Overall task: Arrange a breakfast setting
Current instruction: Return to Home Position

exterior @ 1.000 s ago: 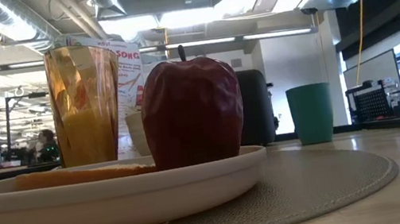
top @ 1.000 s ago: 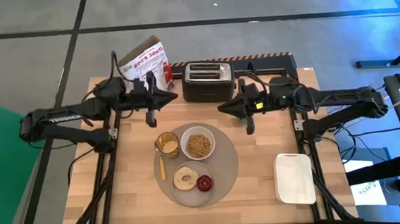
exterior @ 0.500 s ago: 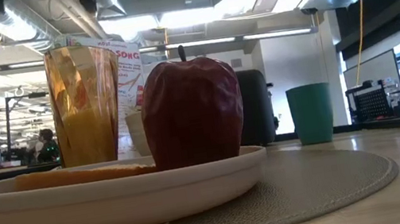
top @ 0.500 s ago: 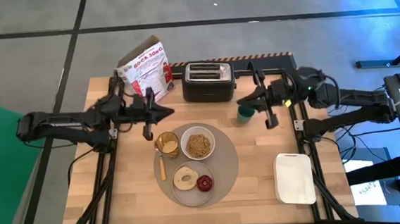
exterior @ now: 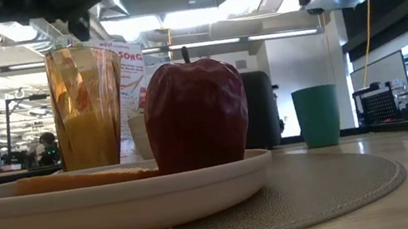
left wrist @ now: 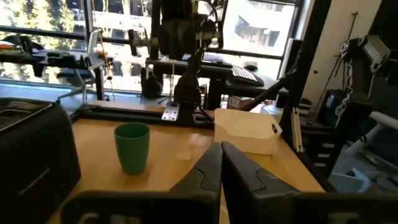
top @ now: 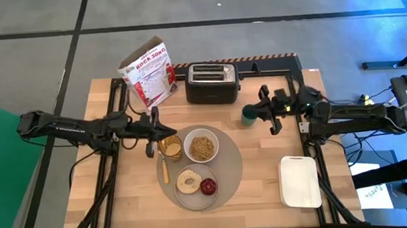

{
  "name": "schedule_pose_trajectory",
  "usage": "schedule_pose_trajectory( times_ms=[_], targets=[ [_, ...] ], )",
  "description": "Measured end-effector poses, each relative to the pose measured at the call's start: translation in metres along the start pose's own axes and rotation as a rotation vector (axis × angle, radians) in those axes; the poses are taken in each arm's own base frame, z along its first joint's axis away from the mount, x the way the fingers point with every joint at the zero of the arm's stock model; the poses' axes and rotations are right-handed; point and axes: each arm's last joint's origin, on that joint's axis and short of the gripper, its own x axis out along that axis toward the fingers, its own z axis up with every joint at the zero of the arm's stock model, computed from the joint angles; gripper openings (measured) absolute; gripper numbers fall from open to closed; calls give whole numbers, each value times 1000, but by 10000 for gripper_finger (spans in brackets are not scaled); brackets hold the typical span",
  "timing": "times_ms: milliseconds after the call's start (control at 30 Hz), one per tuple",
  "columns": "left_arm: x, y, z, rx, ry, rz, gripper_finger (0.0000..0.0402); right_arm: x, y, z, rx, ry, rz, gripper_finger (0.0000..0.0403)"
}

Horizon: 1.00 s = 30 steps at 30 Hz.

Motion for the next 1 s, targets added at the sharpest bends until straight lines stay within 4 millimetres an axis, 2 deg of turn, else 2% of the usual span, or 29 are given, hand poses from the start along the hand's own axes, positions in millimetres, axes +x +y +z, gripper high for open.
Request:
schedule_pose_trajectory(
  times_ms=[100, 300, 500, 600, 733, 900, 1000],
  targets=[
    [-15, 0, 7, 21, -32, 2, 0, -8, -1, -16, 44, 85, -13, 0],
    [-51, 2, 14, 62, -40, 81, 0, -19, -1, -33, 37, 133, -19, 0],
    [-74, 7, -8, 65, -105, 138, 0, -37, 1, -53, 54, 143, -47, 0],
    [-82, 8, -15, 62, -138, 135, 0, -45, 3, -51, 69, 108, -49, 0],
    [-95, 8, -15, 63, -177, 126, 0, -55, 8, -46, 64, 93, -46, 0],
    [-110, 8, -21, 60, -155, 127, 0, -71, 13, -49, 75, 146, -90, 0],
    [-109, 9, -27, 55, -98, 139, 0, -78, 14, -49, 32, 154, -127, 0]
  ],
)
